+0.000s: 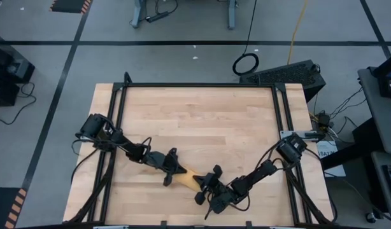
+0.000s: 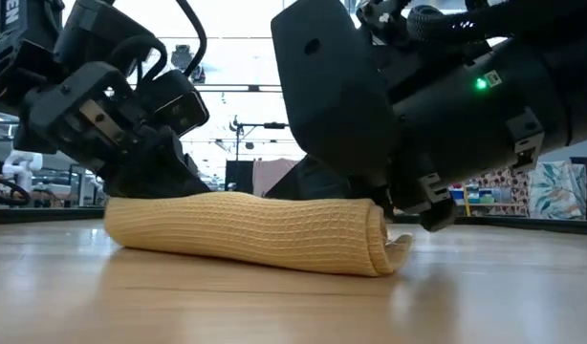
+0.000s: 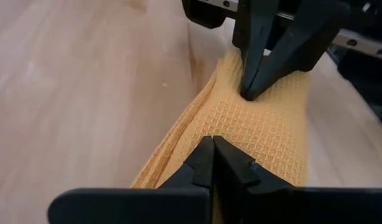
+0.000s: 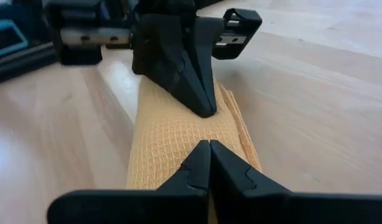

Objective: Roll towel
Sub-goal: Roll the yellow towel

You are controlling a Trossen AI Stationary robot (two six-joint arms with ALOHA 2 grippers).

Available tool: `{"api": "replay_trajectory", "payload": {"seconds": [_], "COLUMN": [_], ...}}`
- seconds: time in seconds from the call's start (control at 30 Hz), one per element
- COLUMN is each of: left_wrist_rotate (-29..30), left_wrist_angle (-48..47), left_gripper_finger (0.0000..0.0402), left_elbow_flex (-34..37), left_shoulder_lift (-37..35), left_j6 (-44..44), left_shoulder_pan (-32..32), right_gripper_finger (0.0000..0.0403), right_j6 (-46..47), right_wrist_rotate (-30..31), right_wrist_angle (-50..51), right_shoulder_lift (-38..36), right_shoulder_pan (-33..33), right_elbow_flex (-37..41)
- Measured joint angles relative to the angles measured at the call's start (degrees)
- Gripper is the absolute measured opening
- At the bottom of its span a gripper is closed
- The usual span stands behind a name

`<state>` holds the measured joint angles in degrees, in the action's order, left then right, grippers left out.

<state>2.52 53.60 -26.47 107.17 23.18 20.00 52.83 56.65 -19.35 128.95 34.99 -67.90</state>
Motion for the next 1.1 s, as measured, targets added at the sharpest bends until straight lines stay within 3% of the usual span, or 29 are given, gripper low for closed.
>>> {"api": "replay_trajectory", "payload": {"seconds": [0.2, 0.33, 0.6, 0.9, 1.1], "left_wrist_rotate": [0.5, 5.4, 6.0, 6.7, 11.3], "left_wrist_angle": [0.1, 0.4, 1.6, -11.2, -14.1], "left_gripper_finger": [0.0011, 0.0011, 0.0011, 0.0011, 0.0011], "left_elbow_flex": [0.4, 0.5, 0.6, 0.6, 2.0], "left_shoulder_lift": [0.0, 0.0, -2.8, -14.5, -16.7], "left_j6": [8.6, 10.4, 7.0, 1.2, -2.6], "left_shoulder_pan": [3.9, 7.2, 8.7, 8.9, 11.0], "right_gripper_finger": [0.0001, 0.0000, 0.0000, 0.0000, 0.0000], "right_j6": [-7.5, -11.0, -15.9, -21.2, -22.4], "right_wrist_rotate": [-3.5, -8.0, -12.9, -14.3, -14.6], "right_wrist_angle": [-0.1, -0.7, -3.9, -3.3, -0.6], "right_shoulder_lift": [-1.0, -1.2, -1.9, -6.6, -8.7], "right_shoulder_pan": [-0.9, -2.3, -3.2, -3.2, -2.1], "right_elbow_flex": [0.1, 0.1, 0.2, 0.3, 0.3]}}
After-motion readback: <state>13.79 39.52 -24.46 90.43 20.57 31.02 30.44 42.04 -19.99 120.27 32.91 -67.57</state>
